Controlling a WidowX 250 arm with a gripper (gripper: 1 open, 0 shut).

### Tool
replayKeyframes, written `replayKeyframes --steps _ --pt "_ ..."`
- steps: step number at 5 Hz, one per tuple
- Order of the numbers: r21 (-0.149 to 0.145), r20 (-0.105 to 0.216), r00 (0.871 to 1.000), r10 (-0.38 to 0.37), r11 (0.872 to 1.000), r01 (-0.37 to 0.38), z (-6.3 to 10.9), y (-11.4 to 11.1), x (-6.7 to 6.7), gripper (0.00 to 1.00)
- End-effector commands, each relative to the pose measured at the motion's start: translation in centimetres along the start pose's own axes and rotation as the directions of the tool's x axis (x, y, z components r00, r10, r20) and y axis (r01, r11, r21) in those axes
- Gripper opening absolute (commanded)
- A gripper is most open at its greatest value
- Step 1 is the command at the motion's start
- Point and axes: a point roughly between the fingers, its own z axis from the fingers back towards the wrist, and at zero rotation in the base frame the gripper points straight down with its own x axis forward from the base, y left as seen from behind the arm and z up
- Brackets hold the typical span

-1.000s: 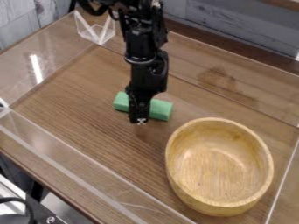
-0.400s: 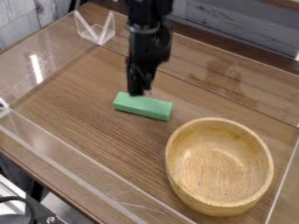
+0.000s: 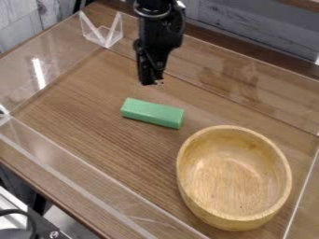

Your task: Put the green block in the brown bowl

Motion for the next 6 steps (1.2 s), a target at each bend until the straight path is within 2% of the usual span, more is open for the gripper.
replayKeyframes --steps 1,3,5,6 --pt "0.057 0.027 0.999 -0.018 0.998 0.016 0.0 1.0 -0.3 1.0" --pt "0.049 0.037 0.997 -0.063 0.997 0.061 -2.6 0.6 -0.3 1.0" --pt "0.038 0.041 0.997 -0.061 0.997 0.06 -4.5 1.0 -0.3 1.0" --pt "0.035 0.044 0.998 -0.053 0.998 0.052 -5.0 1.0 -0.2 0.0"
